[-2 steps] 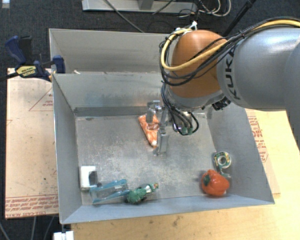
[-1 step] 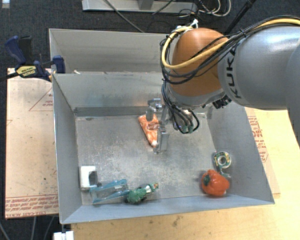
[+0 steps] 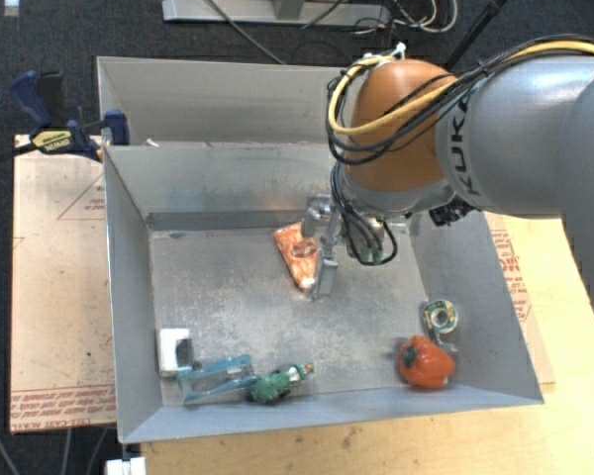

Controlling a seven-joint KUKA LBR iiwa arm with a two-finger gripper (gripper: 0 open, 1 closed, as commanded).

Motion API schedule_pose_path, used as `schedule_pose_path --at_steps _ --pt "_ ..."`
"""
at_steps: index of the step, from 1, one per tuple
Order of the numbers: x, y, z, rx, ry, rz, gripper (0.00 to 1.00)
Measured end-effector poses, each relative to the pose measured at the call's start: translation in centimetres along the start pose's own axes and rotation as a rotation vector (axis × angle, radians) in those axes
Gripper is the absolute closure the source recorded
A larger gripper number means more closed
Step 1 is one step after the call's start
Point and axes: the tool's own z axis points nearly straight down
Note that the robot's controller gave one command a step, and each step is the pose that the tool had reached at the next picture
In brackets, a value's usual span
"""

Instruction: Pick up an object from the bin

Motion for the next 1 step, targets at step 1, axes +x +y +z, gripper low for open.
schedule_pose_path --at_steps 1 --pt "-0.42 -0.72 0.53 0.002 0.001 0.067 0.00"
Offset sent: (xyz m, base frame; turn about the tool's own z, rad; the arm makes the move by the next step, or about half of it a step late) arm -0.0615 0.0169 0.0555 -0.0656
